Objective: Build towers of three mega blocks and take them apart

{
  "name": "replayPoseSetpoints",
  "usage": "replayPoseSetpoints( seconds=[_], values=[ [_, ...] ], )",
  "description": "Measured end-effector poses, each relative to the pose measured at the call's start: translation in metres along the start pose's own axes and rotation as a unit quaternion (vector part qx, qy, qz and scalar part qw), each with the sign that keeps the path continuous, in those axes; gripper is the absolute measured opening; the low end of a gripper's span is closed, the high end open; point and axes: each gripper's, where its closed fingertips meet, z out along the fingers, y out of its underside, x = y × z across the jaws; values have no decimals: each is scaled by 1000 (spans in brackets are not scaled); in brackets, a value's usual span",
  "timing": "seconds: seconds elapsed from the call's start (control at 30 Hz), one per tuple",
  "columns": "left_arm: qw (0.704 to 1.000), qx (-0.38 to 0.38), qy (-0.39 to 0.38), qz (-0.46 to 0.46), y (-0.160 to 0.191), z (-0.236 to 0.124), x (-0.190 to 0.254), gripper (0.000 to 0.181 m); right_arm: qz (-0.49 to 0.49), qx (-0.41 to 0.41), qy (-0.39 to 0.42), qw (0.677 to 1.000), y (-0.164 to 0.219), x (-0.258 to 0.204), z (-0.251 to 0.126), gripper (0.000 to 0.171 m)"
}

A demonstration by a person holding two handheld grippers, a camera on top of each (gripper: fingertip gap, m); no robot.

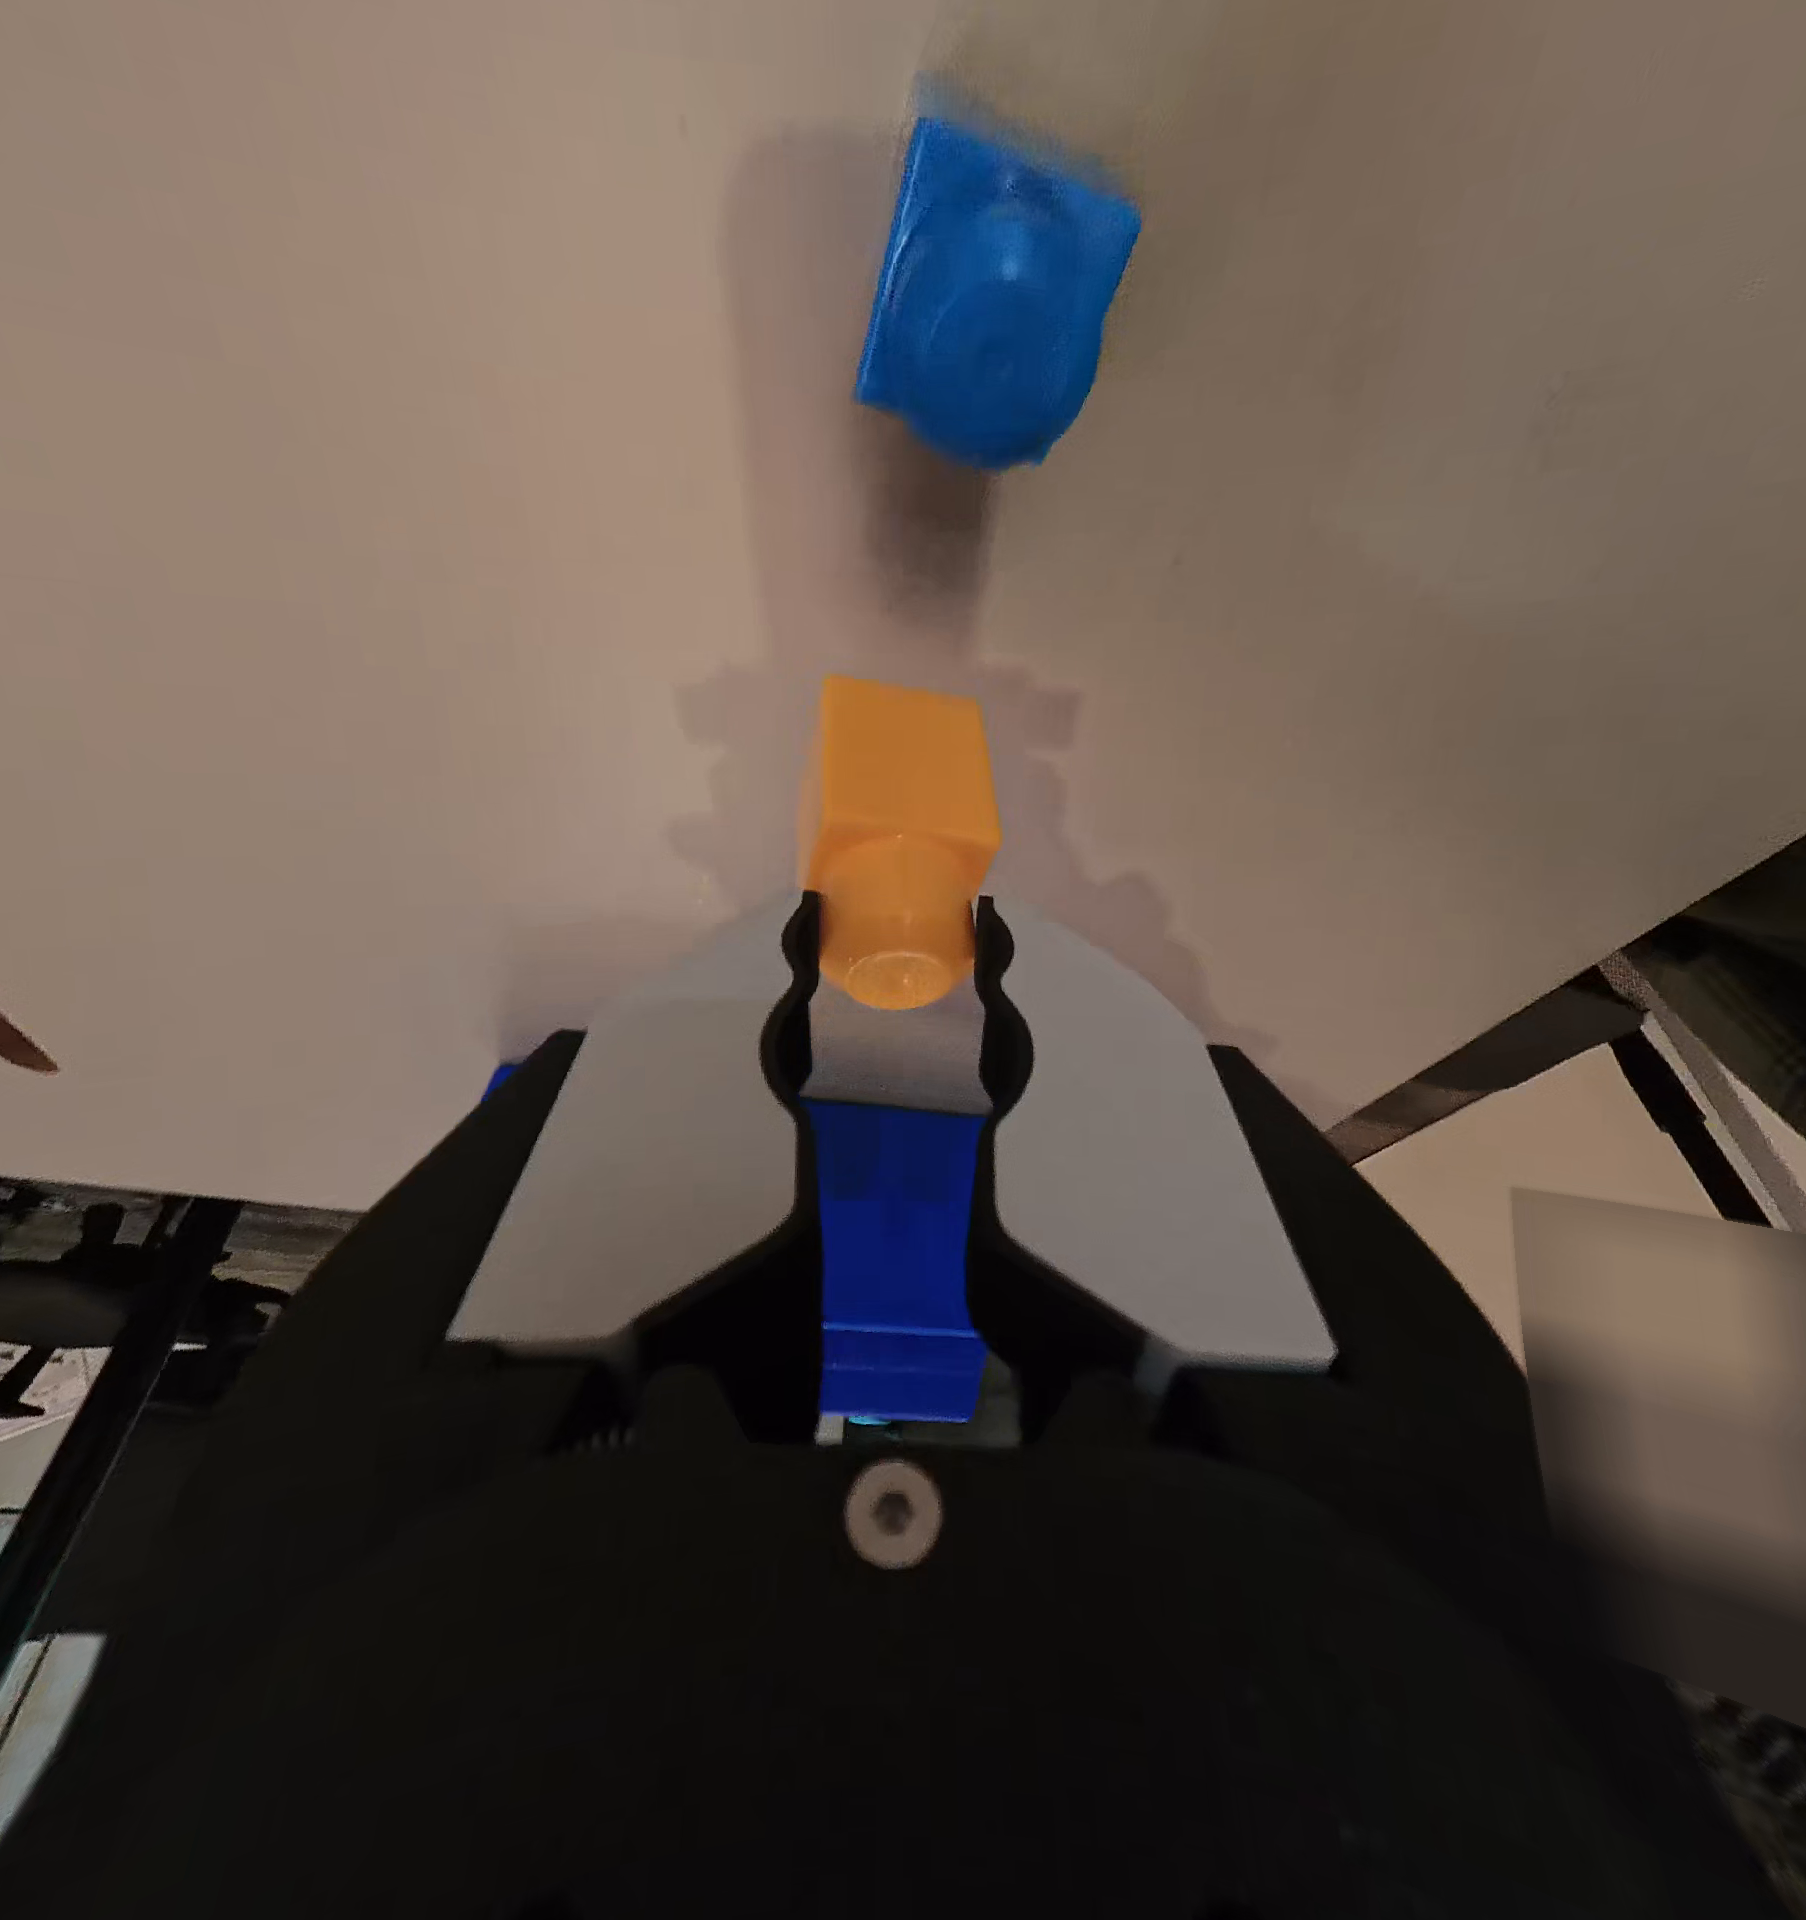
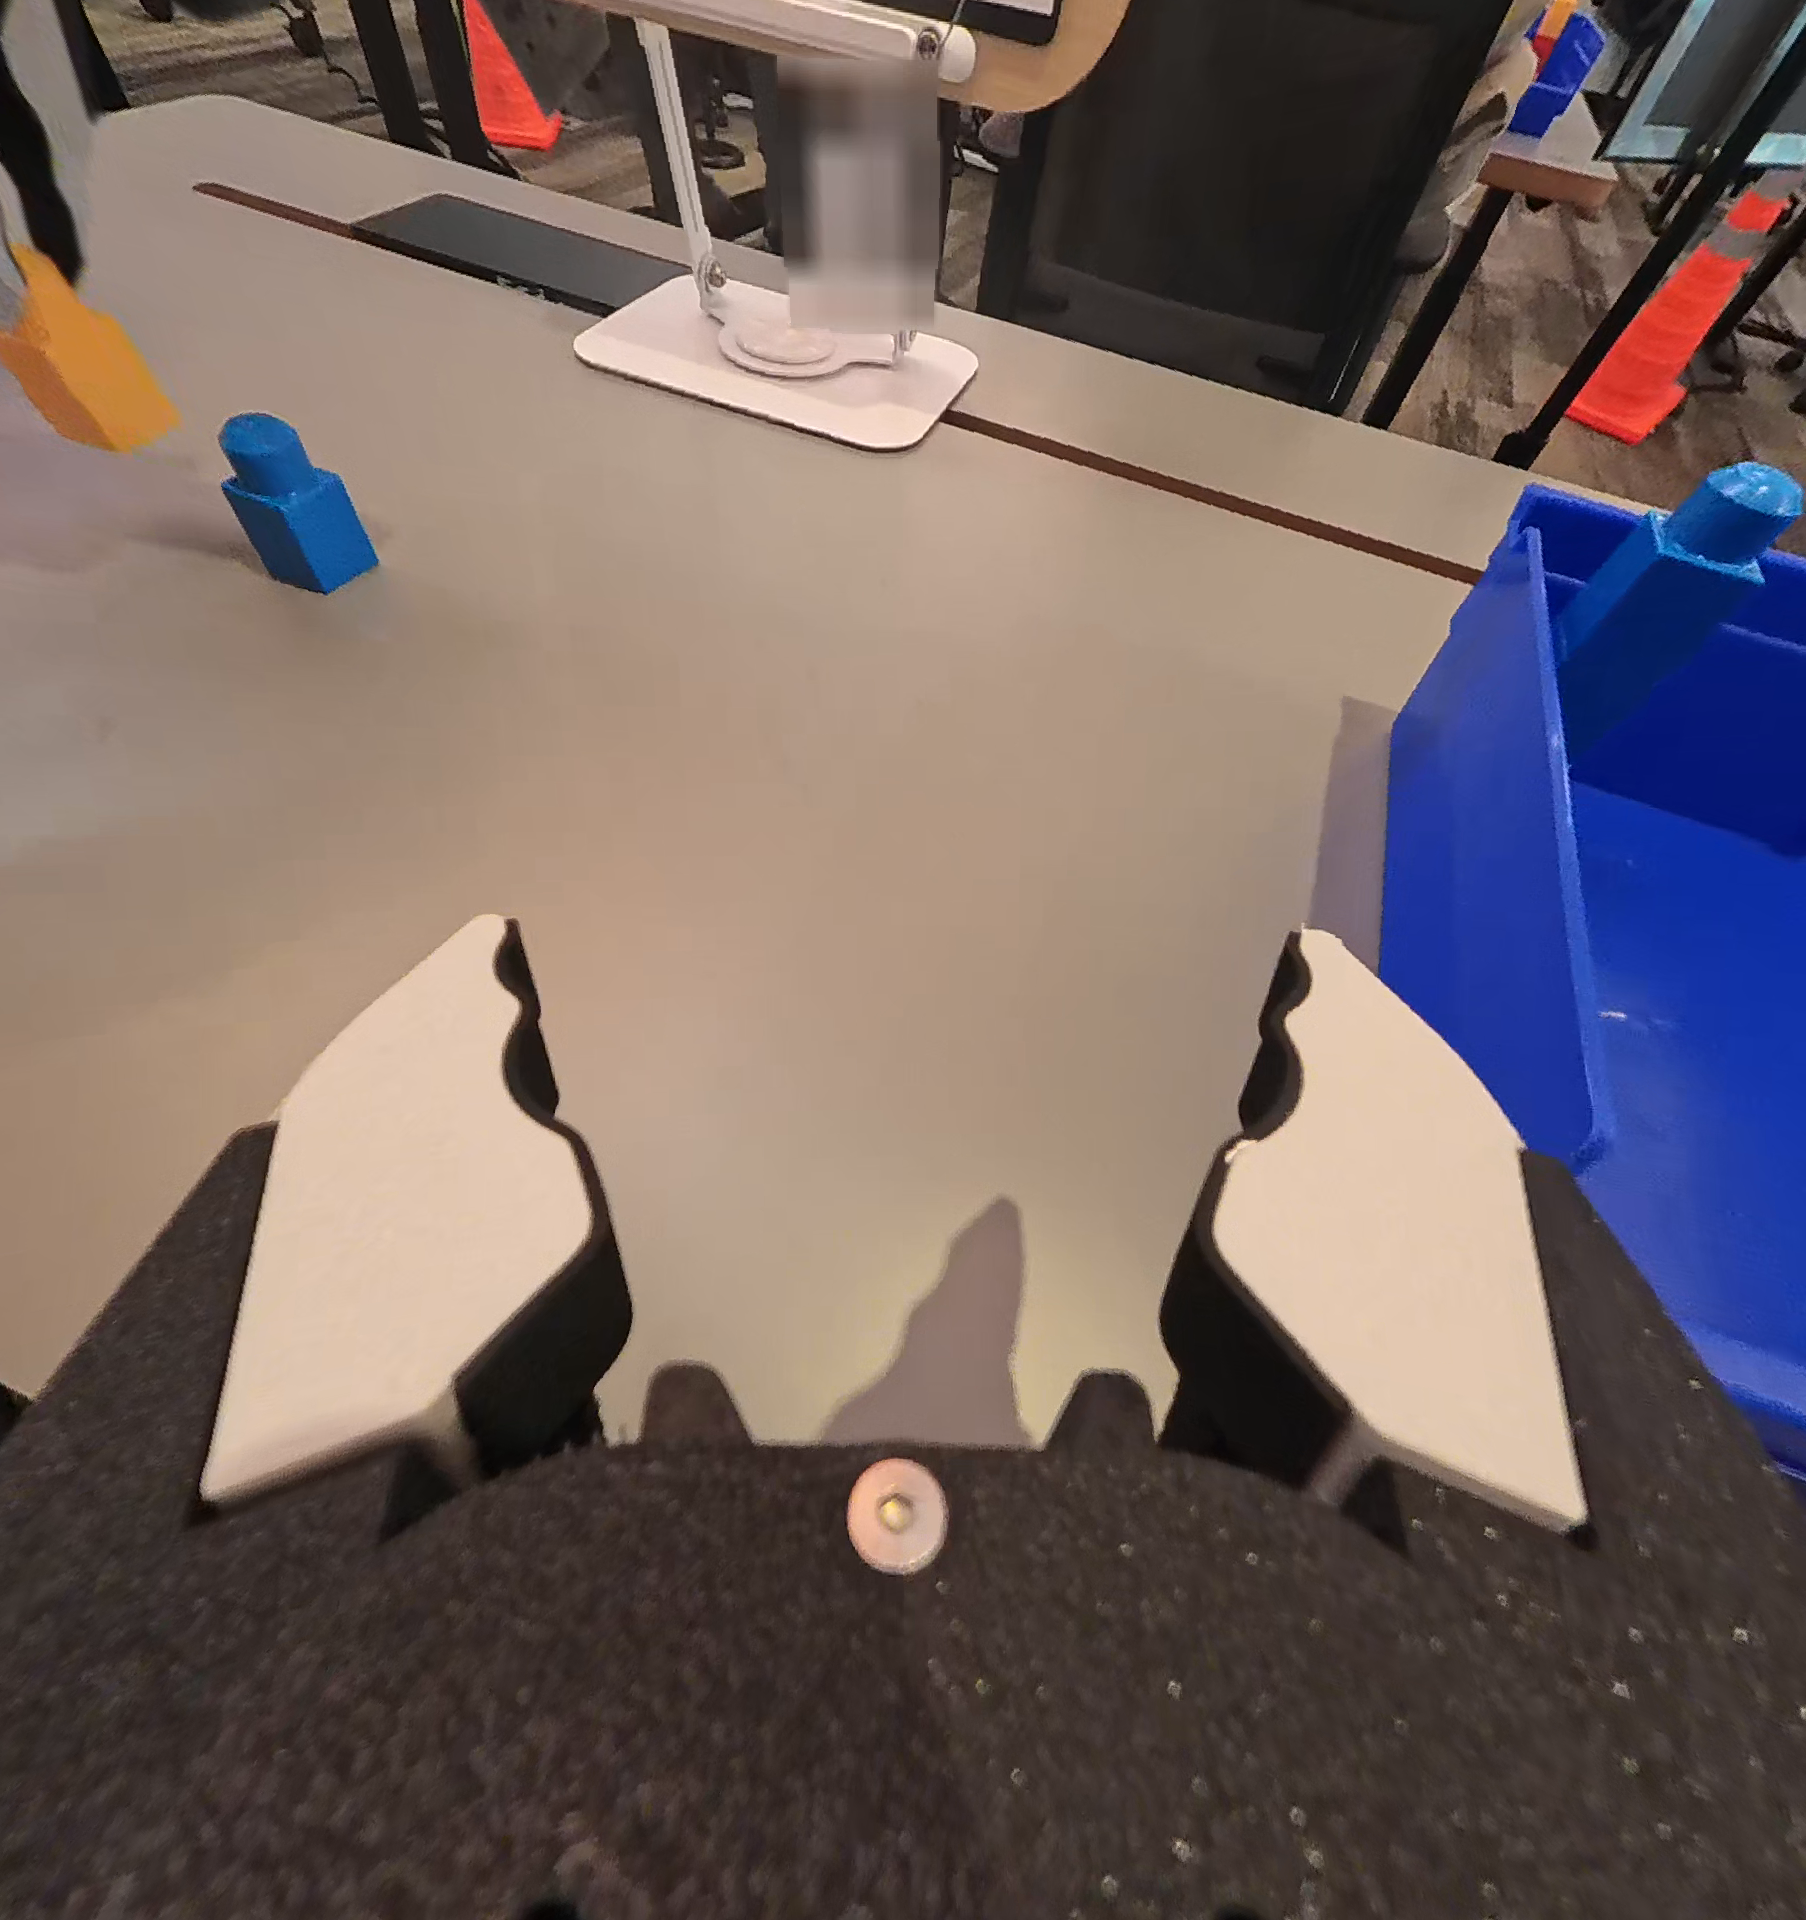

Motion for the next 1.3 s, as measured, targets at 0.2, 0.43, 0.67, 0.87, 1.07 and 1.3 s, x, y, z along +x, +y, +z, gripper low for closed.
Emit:
replayPoseSetpoints(
  seconds=[0.2, 0.43, 0.67, 0.87, 1.07, 1.3],
  values=[
    [1000, 9, 4, 24, -16, 15, 1, 28, 0, -5, -2, 1000, 3, -1, 0, 129],
    [999, 15, 18, 25, -19, 27, -4, 28, -4, -6, -1, 1000, 1, -2, 1, 129],
    [999, 26, 22, 31, -25, 32, -3, 28, -6, -10, -2, 1000, 1, -4, 2, 129],
    [998, 41, 20, 39, -28, 31, -3, 28, -7, -12, -1, 1000, 1, -4, 3, 130],
    [997, 71, 16, 41, -30, 29, -5, 37, -9, -11, -1, 1000, 0, -5, 2, 130],
    [983, 183, 4, 28, -28, 10, -17, 61, -10, -10, 1, 1000, 0, -5, -1, 130]
  ],
)
